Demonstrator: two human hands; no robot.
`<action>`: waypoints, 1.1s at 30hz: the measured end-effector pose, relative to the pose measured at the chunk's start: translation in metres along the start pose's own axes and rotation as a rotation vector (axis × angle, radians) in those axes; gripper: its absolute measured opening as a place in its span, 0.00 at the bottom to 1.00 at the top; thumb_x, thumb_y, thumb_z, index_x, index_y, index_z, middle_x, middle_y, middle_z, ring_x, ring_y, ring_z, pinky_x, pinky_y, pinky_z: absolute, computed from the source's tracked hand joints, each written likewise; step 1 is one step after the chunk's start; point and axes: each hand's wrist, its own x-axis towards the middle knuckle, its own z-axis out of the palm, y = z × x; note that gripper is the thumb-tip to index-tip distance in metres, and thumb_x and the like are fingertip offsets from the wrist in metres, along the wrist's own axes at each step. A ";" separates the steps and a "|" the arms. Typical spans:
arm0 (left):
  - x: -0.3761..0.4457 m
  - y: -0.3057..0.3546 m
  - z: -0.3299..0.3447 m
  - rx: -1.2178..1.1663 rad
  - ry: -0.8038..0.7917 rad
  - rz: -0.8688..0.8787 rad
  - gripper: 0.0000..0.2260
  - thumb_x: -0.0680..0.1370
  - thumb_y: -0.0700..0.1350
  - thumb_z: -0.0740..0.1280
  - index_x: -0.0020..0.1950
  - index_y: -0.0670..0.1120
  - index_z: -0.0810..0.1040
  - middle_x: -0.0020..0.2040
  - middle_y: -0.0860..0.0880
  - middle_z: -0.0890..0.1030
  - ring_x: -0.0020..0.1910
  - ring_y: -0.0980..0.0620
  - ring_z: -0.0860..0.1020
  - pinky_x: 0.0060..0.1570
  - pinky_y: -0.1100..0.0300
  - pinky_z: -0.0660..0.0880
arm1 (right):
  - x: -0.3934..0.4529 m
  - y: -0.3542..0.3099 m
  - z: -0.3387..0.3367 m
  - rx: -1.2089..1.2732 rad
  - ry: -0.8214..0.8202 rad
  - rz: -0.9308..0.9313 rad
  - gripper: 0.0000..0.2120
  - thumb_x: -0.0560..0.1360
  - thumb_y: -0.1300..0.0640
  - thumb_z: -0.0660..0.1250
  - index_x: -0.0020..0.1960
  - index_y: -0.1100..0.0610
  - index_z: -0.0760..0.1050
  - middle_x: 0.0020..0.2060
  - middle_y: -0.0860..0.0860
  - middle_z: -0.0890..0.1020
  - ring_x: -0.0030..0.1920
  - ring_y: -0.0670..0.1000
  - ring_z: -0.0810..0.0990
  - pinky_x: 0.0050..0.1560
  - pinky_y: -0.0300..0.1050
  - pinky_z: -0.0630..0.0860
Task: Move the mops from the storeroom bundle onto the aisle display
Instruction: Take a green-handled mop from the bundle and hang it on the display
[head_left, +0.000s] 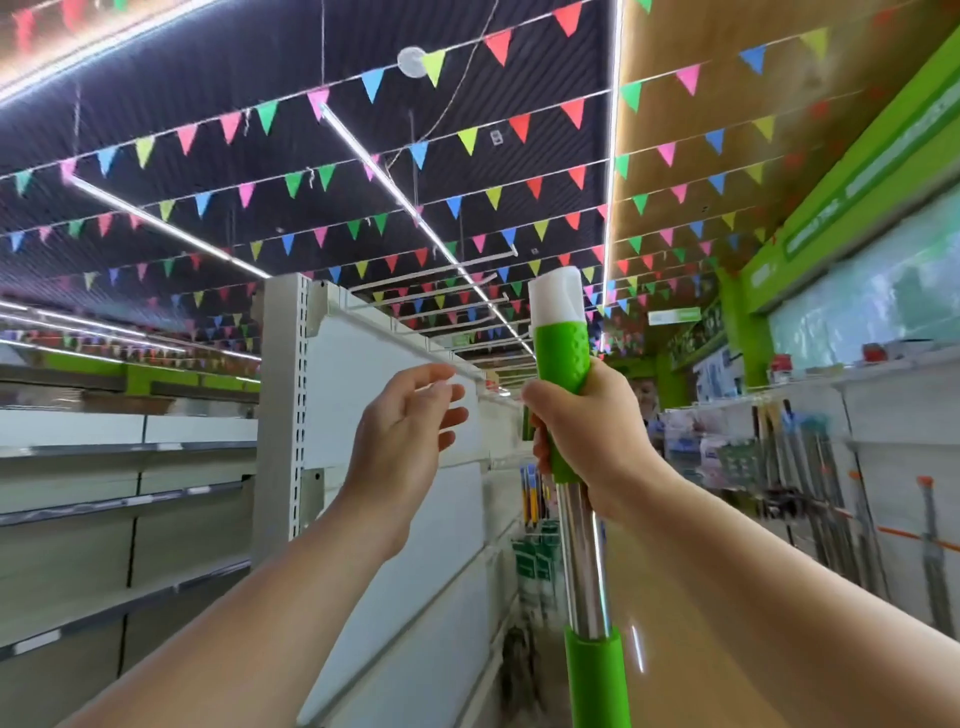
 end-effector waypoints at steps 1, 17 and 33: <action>0.006 -0.005 0.002 0.006 0.010 0.006 0.10 0.81 0.43 0.56 0.48 0.55 0.75 0.49 0.52 0.80 0.49 0.55 0.79 0.50 0.61 0.75 | 0.006 0.005 0.000 0.008 -0.007 -0.003 0.08 0.71 0.65 0.62 0.38 0.57 0.65 0.26 0.52 0.71 0.21 0.47 0.70 0.24 0.40 0.71; 0.052 -0.053 0.074 0.265 0.269 0.049 0.08 0.81 0.42 0.57 0.52 0.53 0.74 0.49 0.53 0.79 0.51 0.54 0.78 0.50 0.62 0.75 | 0.098 0.079 -0.035 0.322 -0.254 0.029 0.08 0.73 0.64 0.63 0.38 0.57 0.66 0.28 0.53 0.72 0.22 0.49 0.71 0.25 0.41 0.71; 0.078 -0.069 0.106 0.384 0.357 0.058 0.08 0.80 0.42 0.57 0.54 0.51 0.74 0.48 0.54 0.79 0.51 0.54 0.78 0.51 0.61 0.75 | 0.157 0.106 -0.042 0.444 -0.356 0.045 0.07 0.74 0.63 0.64 0.39 0.58 0.67 0.30 0.53 0.72 0.24 0.49 0.71 0.27 0.42 0.72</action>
